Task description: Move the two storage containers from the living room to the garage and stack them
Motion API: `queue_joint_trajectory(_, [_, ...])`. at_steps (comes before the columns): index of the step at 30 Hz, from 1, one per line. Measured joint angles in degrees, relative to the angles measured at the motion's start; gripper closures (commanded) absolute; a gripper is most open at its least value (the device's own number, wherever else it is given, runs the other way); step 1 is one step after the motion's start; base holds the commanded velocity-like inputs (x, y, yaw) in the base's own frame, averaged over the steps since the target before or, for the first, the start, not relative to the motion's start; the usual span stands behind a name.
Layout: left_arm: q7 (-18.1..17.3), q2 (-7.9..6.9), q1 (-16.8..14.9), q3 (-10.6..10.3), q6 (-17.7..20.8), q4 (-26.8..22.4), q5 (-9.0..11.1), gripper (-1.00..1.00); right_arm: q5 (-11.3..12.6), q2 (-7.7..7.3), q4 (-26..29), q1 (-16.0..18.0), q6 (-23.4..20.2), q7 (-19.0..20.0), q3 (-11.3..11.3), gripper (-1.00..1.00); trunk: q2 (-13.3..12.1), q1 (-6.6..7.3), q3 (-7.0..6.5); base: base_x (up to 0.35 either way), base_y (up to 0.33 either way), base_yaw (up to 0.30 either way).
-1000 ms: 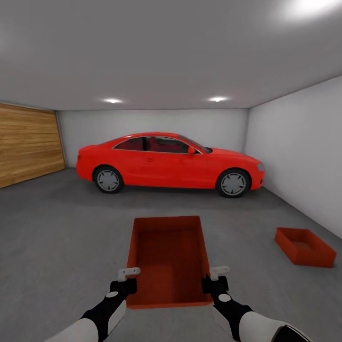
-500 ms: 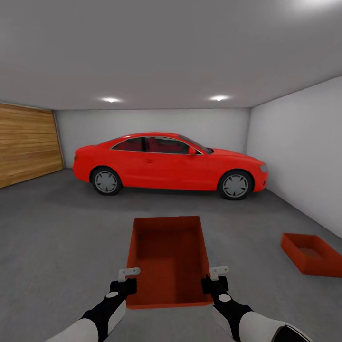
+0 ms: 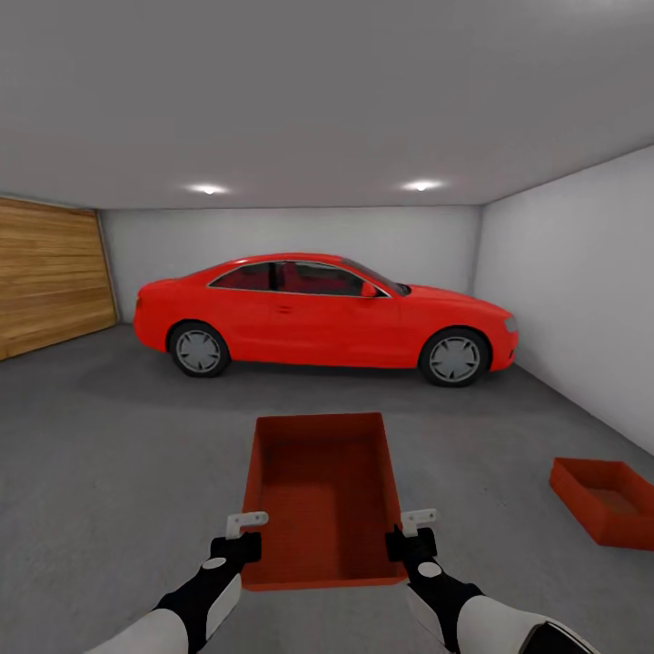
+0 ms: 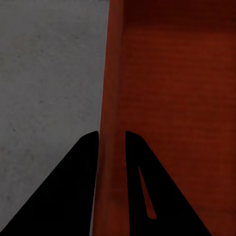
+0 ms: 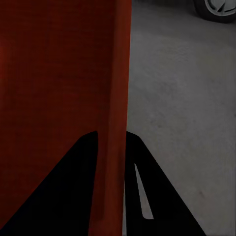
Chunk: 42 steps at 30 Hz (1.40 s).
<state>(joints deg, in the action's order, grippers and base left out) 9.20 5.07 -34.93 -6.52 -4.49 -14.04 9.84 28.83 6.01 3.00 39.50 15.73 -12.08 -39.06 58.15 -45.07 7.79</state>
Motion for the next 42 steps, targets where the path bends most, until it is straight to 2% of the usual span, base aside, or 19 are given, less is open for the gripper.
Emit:
queue_joint_trajectory(24, [0.0, 0.0, 0.0, 0.0, -0.2, 0.1, 0.1, 1.0, -0.1, 0.0, 0.0, 0.0, 0.1, -0.1, 0.0, 1.0, 0.0, 0.0, -0.01, 0.322, 0.0, -0.003])
queue_joint_trajectory(42, [0.0, 0.0, 0.0, 0.0, -0.4, 0.1, 0.1, 1.0, -0.1, -0.01, 0.0, 0.0, 0.3, -0.1, -0.1, 1.0, 0.0, 0.0, -0.34, 0.322, 0.0, -0.248])
